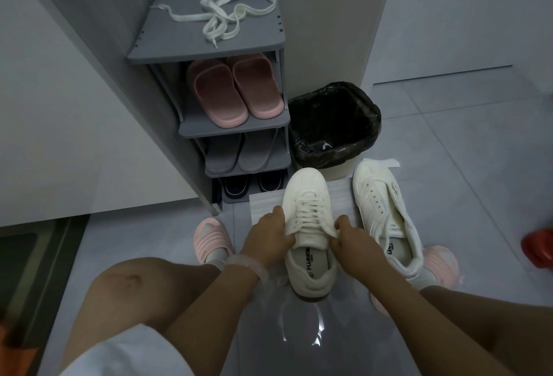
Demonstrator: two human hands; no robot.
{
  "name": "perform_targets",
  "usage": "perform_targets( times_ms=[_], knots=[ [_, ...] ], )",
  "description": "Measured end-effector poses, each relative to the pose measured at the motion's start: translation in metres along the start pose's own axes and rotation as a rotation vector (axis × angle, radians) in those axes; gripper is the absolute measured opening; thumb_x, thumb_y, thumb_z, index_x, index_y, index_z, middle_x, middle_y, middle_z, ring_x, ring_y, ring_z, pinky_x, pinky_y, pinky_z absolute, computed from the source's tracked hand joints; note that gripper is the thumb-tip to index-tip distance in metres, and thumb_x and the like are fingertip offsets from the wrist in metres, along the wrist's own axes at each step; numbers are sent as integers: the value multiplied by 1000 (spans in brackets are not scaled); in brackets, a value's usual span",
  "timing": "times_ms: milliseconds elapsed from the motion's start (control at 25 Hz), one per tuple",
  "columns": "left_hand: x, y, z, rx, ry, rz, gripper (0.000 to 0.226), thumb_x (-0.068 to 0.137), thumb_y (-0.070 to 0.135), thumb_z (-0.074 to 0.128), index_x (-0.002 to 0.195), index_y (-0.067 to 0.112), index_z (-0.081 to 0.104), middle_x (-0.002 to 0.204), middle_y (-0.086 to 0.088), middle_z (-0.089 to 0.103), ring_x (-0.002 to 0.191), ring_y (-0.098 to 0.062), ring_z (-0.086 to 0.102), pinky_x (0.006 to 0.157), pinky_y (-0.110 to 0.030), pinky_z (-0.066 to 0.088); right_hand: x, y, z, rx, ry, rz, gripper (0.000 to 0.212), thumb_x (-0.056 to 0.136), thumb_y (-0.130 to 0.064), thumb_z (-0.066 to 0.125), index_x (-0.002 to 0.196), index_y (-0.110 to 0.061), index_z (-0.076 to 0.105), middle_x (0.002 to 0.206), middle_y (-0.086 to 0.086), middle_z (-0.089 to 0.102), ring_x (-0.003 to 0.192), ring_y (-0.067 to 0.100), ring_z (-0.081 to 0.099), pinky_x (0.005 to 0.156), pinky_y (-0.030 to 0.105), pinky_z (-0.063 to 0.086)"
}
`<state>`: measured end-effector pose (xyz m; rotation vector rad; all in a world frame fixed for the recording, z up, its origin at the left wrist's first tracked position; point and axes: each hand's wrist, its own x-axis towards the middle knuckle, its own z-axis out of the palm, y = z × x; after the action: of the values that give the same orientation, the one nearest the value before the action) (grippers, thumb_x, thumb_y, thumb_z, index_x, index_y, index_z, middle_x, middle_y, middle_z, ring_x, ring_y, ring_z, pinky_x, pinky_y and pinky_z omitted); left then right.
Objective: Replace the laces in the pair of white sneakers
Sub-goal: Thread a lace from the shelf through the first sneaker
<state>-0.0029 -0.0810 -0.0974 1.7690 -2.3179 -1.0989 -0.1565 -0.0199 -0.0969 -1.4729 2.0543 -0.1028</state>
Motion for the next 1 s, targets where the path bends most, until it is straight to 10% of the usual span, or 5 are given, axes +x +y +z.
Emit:
perform_targets(
  times_ms=[360,520,760,1000],
  knots=[
    [-4,1,14,-234,-30,-103,30,87,34,54,72,17,34,70,1,43,72,-23,50,64,-33,42,-15,-10,-13,61,-312,159,36,86,-26,55,113,-5,44,111,15,60,82,26,61,57,28,45],
    [-6,3,12,-131,-40,-58,27,90,32,51,85,12,35,85,-7,49,78,-20,46,66,-27,33,-16,-27,-81,104,-180,52,15,93,-23,50,95,-9,57,85,6,58,59,9,51,50,20,34],
    [-7,0,9,-177,-88,-56,30,90,34,54,78,17,34,72,4,43,66,-15,46,58,-27,38,-19,-88,-133,818,355,-218,20,94,-13,50,77,-20,58,68,-3,58,67,13,56,70,28,50],
    [-5,-2,5,-245,-132,-80,38,84,39,62,67,23,31,72,3,46,74,-24,53,68,-38,46,-45,-78,-38,1267,188,24,16,97,-7,37,95,-16,51,86,6,62,81,17,61,80,34,53]
  ],
)
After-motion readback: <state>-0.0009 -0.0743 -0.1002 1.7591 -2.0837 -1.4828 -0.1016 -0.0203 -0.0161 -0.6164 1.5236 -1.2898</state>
